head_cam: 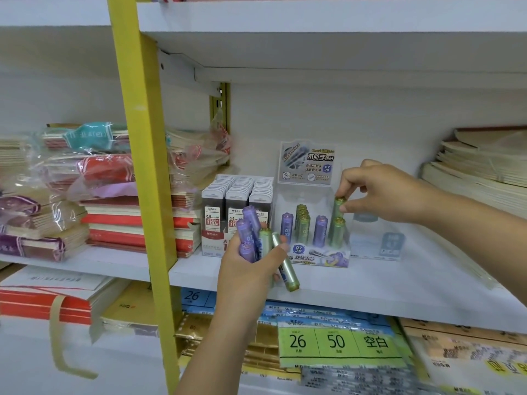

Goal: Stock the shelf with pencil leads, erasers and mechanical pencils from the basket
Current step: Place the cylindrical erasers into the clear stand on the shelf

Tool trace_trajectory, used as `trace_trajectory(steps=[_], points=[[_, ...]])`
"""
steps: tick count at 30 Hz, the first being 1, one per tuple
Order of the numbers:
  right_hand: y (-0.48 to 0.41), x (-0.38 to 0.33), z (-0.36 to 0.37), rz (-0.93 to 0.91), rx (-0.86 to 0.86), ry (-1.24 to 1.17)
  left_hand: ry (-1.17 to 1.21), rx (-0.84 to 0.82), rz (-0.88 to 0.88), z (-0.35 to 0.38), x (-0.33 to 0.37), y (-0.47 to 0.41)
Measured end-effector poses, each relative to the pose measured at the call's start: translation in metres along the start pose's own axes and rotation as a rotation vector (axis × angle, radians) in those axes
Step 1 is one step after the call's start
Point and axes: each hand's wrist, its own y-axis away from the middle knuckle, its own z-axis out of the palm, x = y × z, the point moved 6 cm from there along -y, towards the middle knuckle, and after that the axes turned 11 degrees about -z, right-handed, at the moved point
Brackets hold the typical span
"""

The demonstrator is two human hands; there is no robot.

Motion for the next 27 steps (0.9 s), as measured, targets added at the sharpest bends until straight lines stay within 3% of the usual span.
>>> trace_trajectory(steps=[13,16,18,22,27], points=[[0.0,0.005,0.017,-0.051,-0.127,0.126,0.016,-0.01,-0.008,0.001,-0.001,0.0],[0.005,-0.01,0.007,-0.059,0.043,0.11,0.029,-0.02,-0.017,0.0,-0.002,0.0],[0.017,-0.031,0.003,-0.039,0.181,-0.048,0.05,-0.026,-0.026,-0.001,-0.002,0.0],[0.045,-0.079,0.05,0.07,0.049,-0.566,0.095,-0.061,-0.048,0.002,0.0,0.003],[0.057,-0.089,0.078,0.195,0.118,-0.85,0.115,-0.088,-0.062,0.005,-0.002,0.007]])
